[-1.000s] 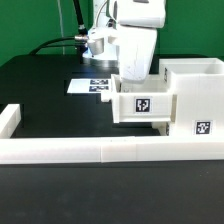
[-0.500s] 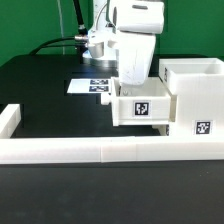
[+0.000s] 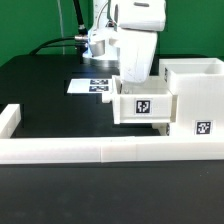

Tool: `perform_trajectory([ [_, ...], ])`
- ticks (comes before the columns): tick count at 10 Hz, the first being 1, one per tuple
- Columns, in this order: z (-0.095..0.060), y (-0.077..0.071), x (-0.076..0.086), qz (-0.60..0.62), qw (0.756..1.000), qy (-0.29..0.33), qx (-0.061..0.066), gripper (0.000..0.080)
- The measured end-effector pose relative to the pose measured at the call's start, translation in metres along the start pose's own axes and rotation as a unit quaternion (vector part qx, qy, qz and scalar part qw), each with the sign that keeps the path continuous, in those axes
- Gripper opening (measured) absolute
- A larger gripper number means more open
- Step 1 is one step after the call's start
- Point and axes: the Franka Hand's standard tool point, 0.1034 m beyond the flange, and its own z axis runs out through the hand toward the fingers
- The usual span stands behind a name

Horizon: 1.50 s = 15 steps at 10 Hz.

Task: Assemble drawer

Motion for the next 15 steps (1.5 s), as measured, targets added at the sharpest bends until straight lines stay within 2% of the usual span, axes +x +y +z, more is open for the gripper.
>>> perform_trajectory([
  [2,-0.0027,-0.0002,-0.0004,0.0,1.0,-0.001,0.001,0.0042],
  [5,0.0022,-0.0017,0.0034,0.001,1.0,0.0,0.006,0.0042],
  [11,0.0015,-0.0012,0.0078,-0.002,1.0,0.002,0.004,0.0042],
  [12,0.0014,-0.0002,0.0066,-0.001,1.0,0.004,-0.001,0.0042],
  [15,0.0022,-0.0008,0.0061,0.0,1.0,0.003,0.0,0.0042],
])
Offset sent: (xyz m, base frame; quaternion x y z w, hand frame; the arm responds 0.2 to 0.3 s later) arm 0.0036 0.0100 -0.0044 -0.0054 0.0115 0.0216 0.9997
